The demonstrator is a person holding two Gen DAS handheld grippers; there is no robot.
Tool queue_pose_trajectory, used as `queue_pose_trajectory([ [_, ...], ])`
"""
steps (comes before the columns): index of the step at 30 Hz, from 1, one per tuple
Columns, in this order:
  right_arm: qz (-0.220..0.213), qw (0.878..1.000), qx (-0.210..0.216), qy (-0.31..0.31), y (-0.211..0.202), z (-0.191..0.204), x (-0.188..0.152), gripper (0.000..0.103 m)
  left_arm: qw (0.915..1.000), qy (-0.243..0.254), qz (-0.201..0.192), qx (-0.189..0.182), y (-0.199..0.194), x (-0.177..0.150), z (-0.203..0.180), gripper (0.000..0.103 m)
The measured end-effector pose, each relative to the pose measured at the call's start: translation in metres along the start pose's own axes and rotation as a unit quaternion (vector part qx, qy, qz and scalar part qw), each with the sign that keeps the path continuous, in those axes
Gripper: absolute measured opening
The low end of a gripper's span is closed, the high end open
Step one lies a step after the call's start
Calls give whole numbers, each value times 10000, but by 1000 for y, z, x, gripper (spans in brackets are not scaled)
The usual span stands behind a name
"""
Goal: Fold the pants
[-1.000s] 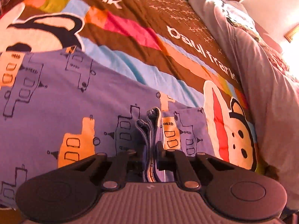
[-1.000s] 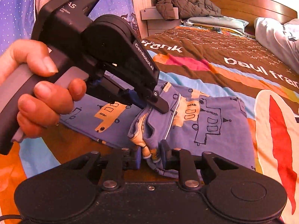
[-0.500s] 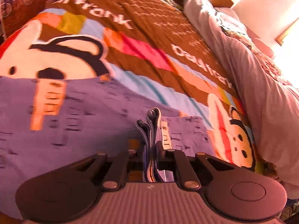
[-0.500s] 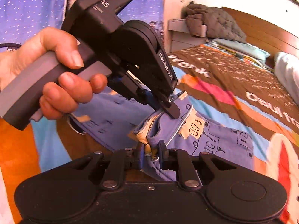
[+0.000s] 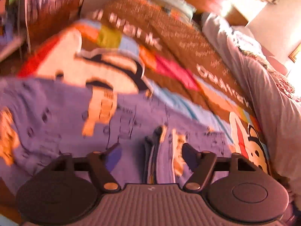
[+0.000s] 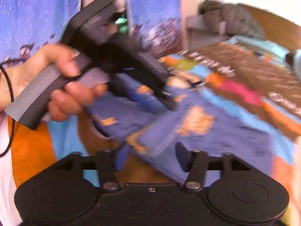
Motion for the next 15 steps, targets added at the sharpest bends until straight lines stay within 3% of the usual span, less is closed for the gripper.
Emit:
queue_pose_trajectory([
  [3,-362,9953,-901,29,-25,-51,-1,65,9986,98,-471,-231,-8,3,-23,75],
  [5,-360,9891,-1426,84,-26,-86,-1,44,9961,155,-576,-651,-2,0,-41,74],
  [7,-370,9847,-1683,277,-20,-117,6,28,9948,357,-480,-828,12,-3,-55,73],
  [10,-606,9897,-1217,443,-6,-138,21,23,9968,553,-215,-537,41,-8,-62,66],
  [12,-537,9958,-581,459,12,-142,28,23,9985,406,-118,-336,55,-12,-51,50],
  [13,-450,9974,-373,429,22,-142,29,22,9991,275,-107,-300,59,-15,-43,38],
  [14,-374,9982,-306,353,32,-145,29,21,9992,176,-128,-328,59,-16,-38,30],
  [15,-299,9985,-384,252,43,-149,28,20,9990,75,-157,-403,57,-17,-30,28],
])
Point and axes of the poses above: each gripper's, at about its wrist camera, not at the fingertips, and y roughly the way its jaws point, z to its left, x to its top, the point moved 4 cm from there along y, roughly the way its jaws point, and after that the axes turned 12 degrees about y, right-handed, at the moved point
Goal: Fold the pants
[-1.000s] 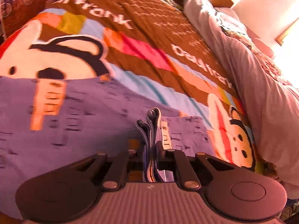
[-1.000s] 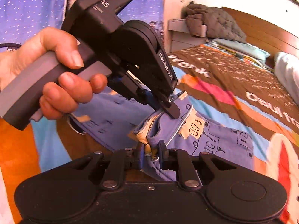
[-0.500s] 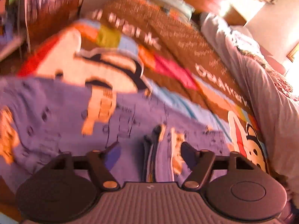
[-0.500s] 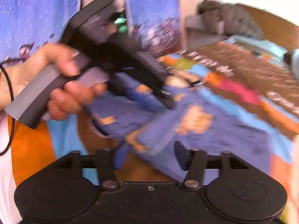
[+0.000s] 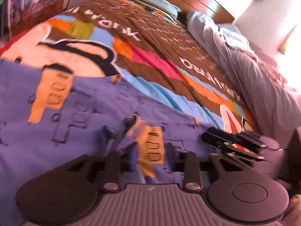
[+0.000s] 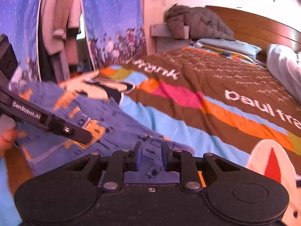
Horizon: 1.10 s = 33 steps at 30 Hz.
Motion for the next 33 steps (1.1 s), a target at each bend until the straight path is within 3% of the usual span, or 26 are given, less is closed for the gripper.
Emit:
queue_pose_trajectory([
  [3,193,9977,-634,-131,19,-23,-12,15,9997,-218,-24,-136,-6,-9,16,13],
  [4,147,9974,-711,38,16,-34,-16,21,9994,-317,-24,-154,-9,-10,18,13],
  [6,19,9945,-970,389,3,-48,-13,22,9992,-371,-79,-95,-23,-10,18,21],
  [7,-100,9934,-1080,377,-6,-47,-14,22,9995,-294,-134,52,-32,-10,14,44],
  [8,-219,9936,-1041,389,-19,-44,-14,22,9995,-166,-219,126,-41,-10,6,56],
  [9,-247,9950,-839,480,-32,-38,-14,23,9995,28,-306,112,-50,-13,-3,59],
  [11,-98,9987,-319,395,-54,-15,-23,27,9987,458,-209,74,-57,-23,-20,60],
  [13,195,9997,-120,28,-64,8,-39,35,9960,790,159,396,-52,-36,-25,54],
  [14,474,9986,-136,-170,-62,18,-50,35,9944,900,218,500,-49,-42,-23,45],
  [15,669,9968,-274,-336,-58,22,-61,35,9946,883,150,528,-50,-45,-19,42],
  [18,510,9961,-705,-137,-66,12,-66,46,9985,334,129,424,-58,-43,-5,34],
  [19,487,9935,-1028,20,-67,3,-63,47,9991,157,85,381,-62,-45,0,36],
  [20,487,9912,-1219,179,-69,-5,-61,47,9985,117,66,531,-66,-47,2,55],
  [21,474,9902,-1259,361,-73,-10,-59,46,9967,167,55,788,-67,-51,6,55],
  [24,288,9930,-938,657,-84,-10,-45,46,9970,240,-342,656,-76,-68,7,55],
  [27,351,9966,-396,636,-66,4,-18,47,9964,391,-352,667,-75,-64,1,65],
  [30,624,9950,148,761,-19,24,11,48,9950,565,-230,793,-70,-63,-4,66],
  [33,658,9956,382,551,21,60,34,58,9938,664,-175,878,-66,-62,-8,67],
])
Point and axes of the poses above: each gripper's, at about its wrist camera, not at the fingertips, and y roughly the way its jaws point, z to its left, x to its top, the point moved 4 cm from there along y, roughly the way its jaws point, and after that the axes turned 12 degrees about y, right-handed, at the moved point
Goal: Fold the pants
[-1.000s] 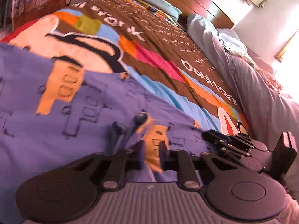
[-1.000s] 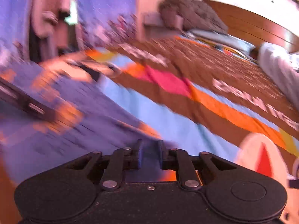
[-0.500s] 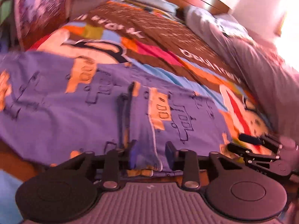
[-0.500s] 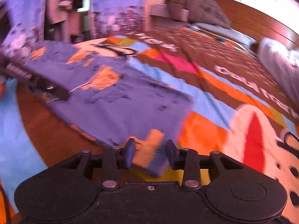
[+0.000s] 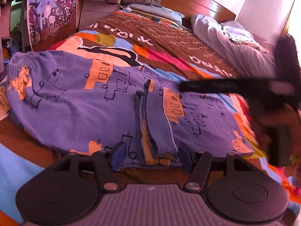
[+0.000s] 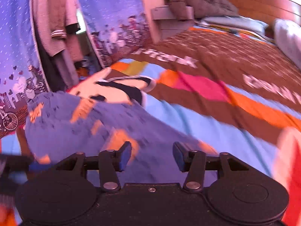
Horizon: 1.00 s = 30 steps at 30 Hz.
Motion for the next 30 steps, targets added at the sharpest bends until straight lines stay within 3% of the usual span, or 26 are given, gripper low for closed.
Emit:
queue_pose_trajectory([
  [4,459,9969,88,-633,60,40,6,65,9999,100,33,-42,0,-1,-2,73],
  [6,362,9963,-37,-777,71,48,7,66,9999,75,22,-82,-1,-1,-1,73],
  [9,288,9983,-18,-505,55,43,13,66,9998,-171,-68,-90,-12,-3,8,73],
  [13,-344,9984,-307,-334,-7,25,12,76,9955,-792,-512,117,-49,-8,39,80],
  [15,-554,9978,-351,-45,-38,15,-1,80,9865,-1348,-859,366,-65,-8,63,87],
  [20,-803,9931,-513,680,-70,17,-48,99,9470,-2858,-1167,892,-73,-21,124,87],
  [23,-788,9918,-725,697,-63,32,-74,101,9294,-3366,-1349,694,-69,-28,144,88],
  [25,-611,9925,-896,572,-53,42,-84,102,9230,-3463,-1522,706,-67,-28,150,90],
  [30,-310,9910,-1247,368,-38,53,-90,102,9163,-3568,-1677,709,-56,-24,164,91],
])
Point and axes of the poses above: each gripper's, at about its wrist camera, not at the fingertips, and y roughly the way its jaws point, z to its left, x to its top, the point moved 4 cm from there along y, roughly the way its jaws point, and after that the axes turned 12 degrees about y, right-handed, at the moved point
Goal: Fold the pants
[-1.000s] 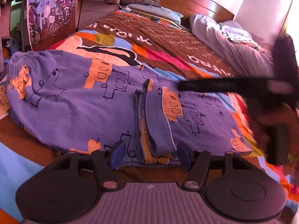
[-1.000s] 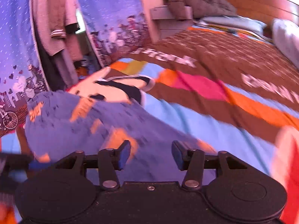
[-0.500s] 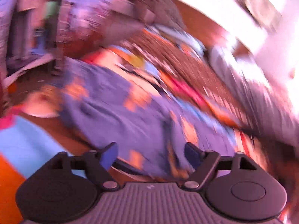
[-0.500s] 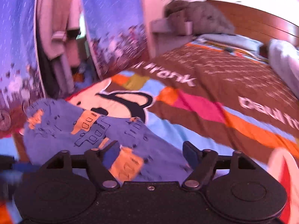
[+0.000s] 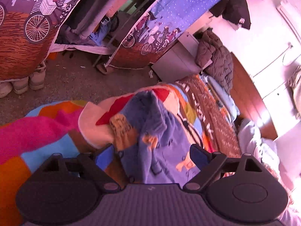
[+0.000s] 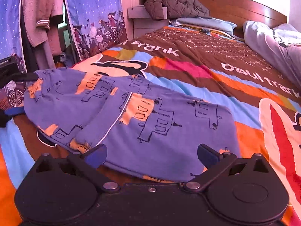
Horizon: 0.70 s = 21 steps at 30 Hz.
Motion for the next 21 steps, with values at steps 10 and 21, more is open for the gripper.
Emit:
queue_pose_trajectory([
  [10,260,9994,-235,14,10,2,-7,102,9999,-133,-74,20,4,2,9,87],
  [21,338,9991,-248,62,13,0,-6,102,10000,-83,-36,35,3,2,6,88],
])
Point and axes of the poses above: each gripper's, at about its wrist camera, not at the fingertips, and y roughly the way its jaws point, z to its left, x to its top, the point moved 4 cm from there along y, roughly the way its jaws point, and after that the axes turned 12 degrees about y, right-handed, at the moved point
